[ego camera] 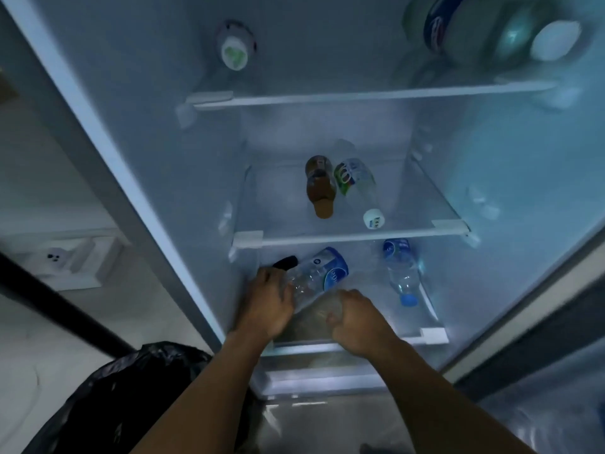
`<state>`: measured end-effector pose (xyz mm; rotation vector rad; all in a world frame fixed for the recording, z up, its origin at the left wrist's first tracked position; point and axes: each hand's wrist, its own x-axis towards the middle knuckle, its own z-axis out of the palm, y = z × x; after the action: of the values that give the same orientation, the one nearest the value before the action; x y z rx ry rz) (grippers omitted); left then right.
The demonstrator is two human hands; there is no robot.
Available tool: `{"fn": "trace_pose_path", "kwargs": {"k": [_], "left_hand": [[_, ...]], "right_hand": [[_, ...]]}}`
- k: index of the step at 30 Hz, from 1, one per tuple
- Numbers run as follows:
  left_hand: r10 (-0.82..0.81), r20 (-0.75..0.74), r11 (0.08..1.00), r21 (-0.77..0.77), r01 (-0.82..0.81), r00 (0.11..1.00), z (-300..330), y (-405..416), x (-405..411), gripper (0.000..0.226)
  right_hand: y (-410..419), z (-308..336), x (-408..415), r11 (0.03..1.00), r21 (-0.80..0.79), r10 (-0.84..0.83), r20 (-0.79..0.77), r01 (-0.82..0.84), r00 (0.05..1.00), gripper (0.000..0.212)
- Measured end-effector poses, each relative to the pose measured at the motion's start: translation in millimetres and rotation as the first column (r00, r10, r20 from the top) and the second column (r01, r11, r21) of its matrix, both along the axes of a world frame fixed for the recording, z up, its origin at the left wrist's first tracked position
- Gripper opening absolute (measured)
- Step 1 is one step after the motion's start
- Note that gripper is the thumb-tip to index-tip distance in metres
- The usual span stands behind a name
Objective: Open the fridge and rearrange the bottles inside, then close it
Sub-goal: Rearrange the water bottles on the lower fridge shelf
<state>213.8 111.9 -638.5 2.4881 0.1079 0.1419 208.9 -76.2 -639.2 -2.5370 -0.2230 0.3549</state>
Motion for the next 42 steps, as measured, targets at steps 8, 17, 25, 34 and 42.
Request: {"fn": "trace_pose_path", "kwargs": {"k": [8, 17, 25, 34, 42], "left_hand": [[0.1, -0.242, 0.995, -0.001, -0.103, 0.965, -24, -7, 36, 0.046], [0.066, -0.225, 0.984, 0.177, -0.026, 0.972, -28, 7, 65, 0.045], [0.091, -0.241, 0.996, 0.011, -0.091, 0.966, -24, 11, 64, 0.023], [0.162, -0.158, 0.986, 0.056, -0.155, 0.974, -45, -4, 47, 0.063], [0.16, -0.208, 0.987, 0.004, -0.163, 0.965, -49, 2, 14, 0.06]], "right_hand": [[-11, -42, 16, 0.972, -0.224, 0.064, -0.04, -0.071, 0.997, 0.065], [-25, -54, 16, 0.967, -0.242, 0.083, -0.003, -0.082, 0.997, 0.079], [-30, -54, 11, 0.952, -0.268, 0.139, -0.059, -0.15, 0.989, 0.081], [-18, -65, 0, 0.964, -0.177, 0.194, -0.04, -0.198, 0.98, 0.083], [-20, -64, -6, 0.964, -0.178, 0.199, -0.015, -0.199, 0.98, 0.083]]}}
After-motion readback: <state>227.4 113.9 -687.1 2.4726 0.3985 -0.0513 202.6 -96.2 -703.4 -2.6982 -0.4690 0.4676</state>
